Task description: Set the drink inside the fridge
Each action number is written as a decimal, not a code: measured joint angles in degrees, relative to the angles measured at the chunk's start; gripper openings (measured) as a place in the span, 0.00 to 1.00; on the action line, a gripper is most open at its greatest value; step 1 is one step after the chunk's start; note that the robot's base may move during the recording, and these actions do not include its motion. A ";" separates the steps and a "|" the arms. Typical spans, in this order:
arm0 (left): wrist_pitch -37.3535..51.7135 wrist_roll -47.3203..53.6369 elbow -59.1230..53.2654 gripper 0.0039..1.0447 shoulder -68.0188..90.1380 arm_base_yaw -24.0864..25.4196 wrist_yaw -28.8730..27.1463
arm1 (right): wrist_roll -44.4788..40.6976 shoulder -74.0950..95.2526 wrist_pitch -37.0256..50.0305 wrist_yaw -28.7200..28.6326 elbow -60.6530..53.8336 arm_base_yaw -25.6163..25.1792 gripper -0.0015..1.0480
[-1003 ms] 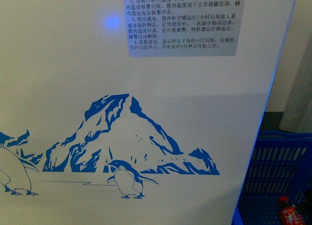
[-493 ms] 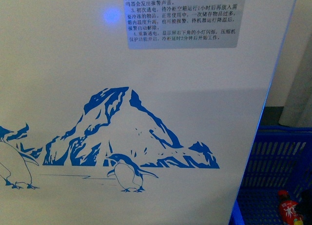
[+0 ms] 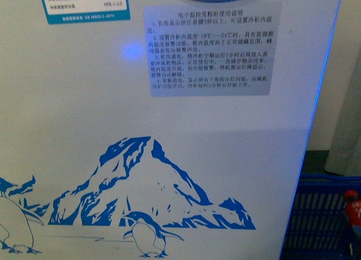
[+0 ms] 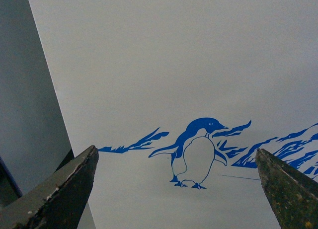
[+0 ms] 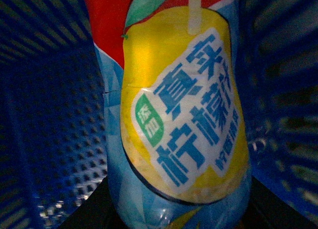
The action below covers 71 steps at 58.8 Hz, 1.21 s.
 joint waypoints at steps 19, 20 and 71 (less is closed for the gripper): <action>0.00 0.00 0.00 0.92 0.00 0.00 0.00 | 1.29 -48.26 -6.73 -6.16 -15.17 1.42 0.41; 0.00 0.00 0.02 0.92 0.00 0.00 0.00 | 1.44 -51.45 -7.41 -6.08 -15.98 1.53 0.41; 0.00 0.00 0.00 0.92 0.00 0.00 0.00 | 3.50 -116.19 -27.45 28.85 -37.55 28.59 0.41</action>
